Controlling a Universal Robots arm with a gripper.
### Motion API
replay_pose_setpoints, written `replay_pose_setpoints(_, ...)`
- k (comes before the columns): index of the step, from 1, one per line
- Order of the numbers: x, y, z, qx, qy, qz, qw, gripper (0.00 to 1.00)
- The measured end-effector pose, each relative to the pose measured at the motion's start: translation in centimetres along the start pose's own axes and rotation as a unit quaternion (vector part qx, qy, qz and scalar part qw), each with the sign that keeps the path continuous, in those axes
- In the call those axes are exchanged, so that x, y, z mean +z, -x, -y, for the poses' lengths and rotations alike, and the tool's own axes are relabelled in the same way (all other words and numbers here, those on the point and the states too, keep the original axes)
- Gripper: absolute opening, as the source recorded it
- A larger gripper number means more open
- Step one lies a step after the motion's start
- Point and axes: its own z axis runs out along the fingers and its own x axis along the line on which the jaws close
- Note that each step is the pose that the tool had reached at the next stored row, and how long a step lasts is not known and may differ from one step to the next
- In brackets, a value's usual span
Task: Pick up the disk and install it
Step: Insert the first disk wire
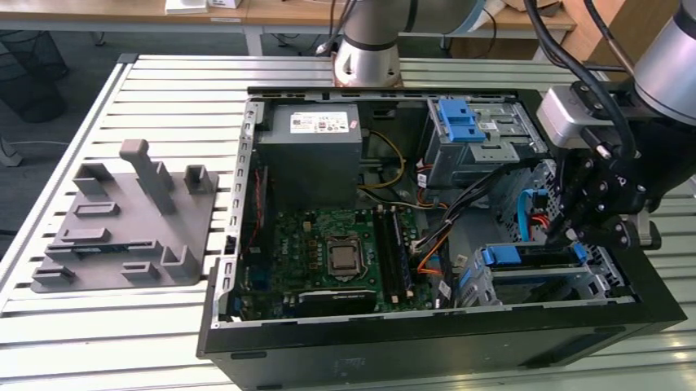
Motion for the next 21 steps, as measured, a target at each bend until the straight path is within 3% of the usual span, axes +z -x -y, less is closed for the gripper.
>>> replay_pose_setpoints(21, 0.38, -0.12, 0.03, 0.003, 0.0016, -0.0002, 1.0000, 0.16)
